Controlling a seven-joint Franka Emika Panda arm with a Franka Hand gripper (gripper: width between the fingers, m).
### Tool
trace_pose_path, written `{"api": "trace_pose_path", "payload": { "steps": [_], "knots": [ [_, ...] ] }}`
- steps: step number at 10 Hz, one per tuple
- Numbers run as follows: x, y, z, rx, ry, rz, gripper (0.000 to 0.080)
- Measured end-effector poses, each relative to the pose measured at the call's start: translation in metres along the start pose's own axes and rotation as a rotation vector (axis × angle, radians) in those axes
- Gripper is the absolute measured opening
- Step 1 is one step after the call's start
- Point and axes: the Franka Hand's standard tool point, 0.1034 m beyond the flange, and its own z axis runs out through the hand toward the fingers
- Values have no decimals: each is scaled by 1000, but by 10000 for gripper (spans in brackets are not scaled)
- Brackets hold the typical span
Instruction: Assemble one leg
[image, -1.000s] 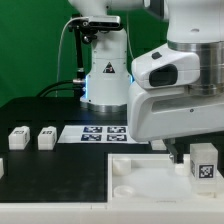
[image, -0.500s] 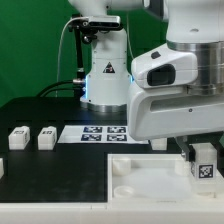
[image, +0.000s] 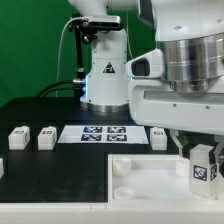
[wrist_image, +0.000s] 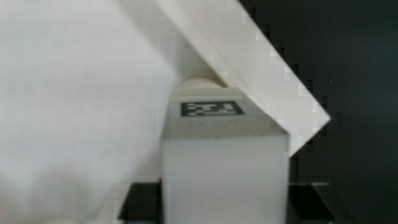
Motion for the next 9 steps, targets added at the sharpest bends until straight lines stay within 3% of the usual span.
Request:
{"api": "trace_pose_path", "payload": {
  "steps": [2,3,4,5,6,8,9],
  "knots": [
    [-7,0,-3,-27,-19,71,292],
    [-7,-1,-2,-20,-25,200,292],
    [-6,-2,0,4,-30,333,293],
    [-4,1,0,47,-43,507,294],
    [-4,1,0,60,-47,598,294],
    [-4,1,0,62,-47,569,294],
    [-4,2,0,61,-46,531,354]
  ]
}}
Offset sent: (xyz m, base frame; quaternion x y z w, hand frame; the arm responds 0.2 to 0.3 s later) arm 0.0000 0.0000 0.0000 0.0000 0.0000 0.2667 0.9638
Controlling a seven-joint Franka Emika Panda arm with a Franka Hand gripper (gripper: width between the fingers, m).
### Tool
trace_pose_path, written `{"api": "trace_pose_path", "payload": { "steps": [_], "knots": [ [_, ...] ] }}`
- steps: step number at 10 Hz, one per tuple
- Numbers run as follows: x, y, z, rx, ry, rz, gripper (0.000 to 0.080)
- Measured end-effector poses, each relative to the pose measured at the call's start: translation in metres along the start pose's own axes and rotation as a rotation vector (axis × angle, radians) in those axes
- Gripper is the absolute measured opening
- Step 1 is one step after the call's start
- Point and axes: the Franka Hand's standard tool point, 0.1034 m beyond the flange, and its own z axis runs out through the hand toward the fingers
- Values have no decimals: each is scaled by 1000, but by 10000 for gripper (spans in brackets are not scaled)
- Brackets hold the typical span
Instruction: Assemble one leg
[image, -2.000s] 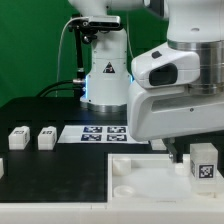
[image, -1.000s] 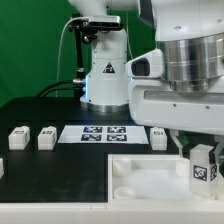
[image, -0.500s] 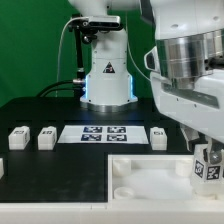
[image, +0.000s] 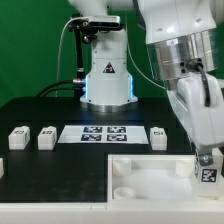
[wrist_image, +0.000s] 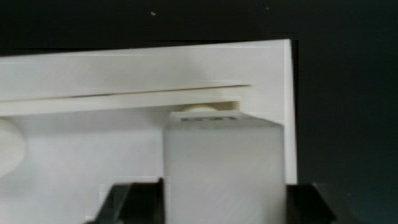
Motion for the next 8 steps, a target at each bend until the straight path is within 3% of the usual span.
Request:
{"api": "trace_pose_path", "payload": {
  "steps": [1,2,3,7,8],
  "knots": [
    [-3,0,0,-10,7,-73,538],
    [-11,-1,-1,-25,21,-221,538],
    [-18,-1,2,-54,44,-460,624],
    [-16,-1,3,-69,44,-873,649],
    [-11,-1,4,-106,78,-1104,649]
  ]
}}
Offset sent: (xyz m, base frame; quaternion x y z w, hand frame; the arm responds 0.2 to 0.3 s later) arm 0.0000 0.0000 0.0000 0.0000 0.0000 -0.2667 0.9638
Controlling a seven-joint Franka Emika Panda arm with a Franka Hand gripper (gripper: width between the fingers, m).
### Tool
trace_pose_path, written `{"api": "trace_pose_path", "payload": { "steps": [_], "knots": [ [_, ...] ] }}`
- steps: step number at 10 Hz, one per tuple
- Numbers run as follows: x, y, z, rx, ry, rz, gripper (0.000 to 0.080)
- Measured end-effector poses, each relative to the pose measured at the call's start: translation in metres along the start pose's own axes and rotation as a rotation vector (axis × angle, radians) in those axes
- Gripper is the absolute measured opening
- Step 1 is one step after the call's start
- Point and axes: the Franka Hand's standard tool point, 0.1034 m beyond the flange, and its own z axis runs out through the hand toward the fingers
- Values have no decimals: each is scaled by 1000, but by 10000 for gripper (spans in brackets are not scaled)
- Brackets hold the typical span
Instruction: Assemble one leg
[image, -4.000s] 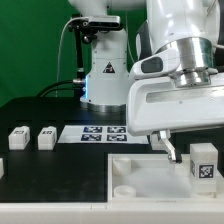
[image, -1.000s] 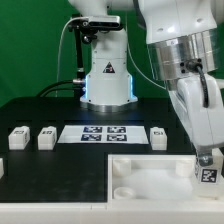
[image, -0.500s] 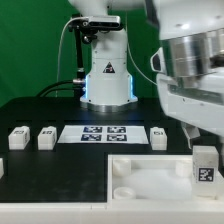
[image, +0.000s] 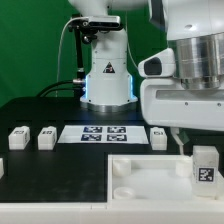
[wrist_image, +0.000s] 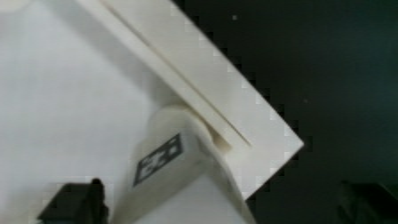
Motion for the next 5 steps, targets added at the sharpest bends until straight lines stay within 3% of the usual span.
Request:
{"api": "trace_pose_path", "payload": {
  "steps": [2,4,5],
  "knots": [
    [4,3,1,-36,8,-266,649],
    [6,4,2,-36,7,-360,649],
    [5,3,2,-35,7,-334,538]
  ]
}}
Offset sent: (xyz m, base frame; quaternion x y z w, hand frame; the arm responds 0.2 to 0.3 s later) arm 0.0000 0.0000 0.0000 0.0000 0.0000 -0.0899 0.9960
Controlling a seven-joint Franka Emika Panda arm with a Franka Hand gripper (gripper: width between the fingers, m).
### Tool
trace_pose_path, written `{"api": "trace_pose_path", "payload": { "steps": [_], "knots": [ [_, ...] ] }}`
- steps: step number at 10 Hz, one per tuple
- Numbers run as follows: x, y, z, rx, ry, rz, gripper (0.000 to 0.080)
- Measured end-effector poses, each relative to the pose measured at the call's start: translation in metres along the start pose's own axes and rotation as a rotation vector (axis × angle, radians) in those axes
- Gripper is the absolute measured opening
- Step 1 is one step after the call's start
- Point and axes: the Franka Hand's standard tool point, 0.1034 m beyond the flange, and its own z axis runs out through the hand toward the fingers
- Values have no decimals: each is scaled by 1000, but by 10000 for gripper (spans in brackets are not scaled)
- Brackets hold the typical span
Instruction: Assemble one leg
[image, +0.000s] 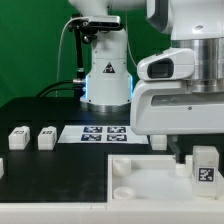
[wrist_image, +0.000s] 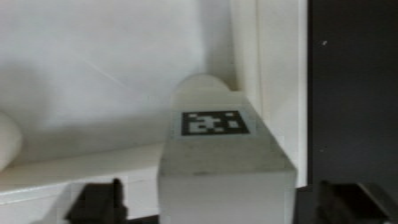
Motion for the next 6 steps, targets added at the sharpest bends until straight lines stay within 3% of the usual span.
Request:
{"api": "trace_pose_path", "payload": {
  "steps": [1,2,3,4,5,6],
  "knots": [
    [0,0,0,0,0,-6,378],
    [0,0,0,2,-1,46,378],
    [0,1,0,2,-1,138,291],
    [0,1,0,1,-1,229,291],
    [0,3,0,18,8,393,291],
    [-2,7,1,56,25,654,291]
  ]
}}
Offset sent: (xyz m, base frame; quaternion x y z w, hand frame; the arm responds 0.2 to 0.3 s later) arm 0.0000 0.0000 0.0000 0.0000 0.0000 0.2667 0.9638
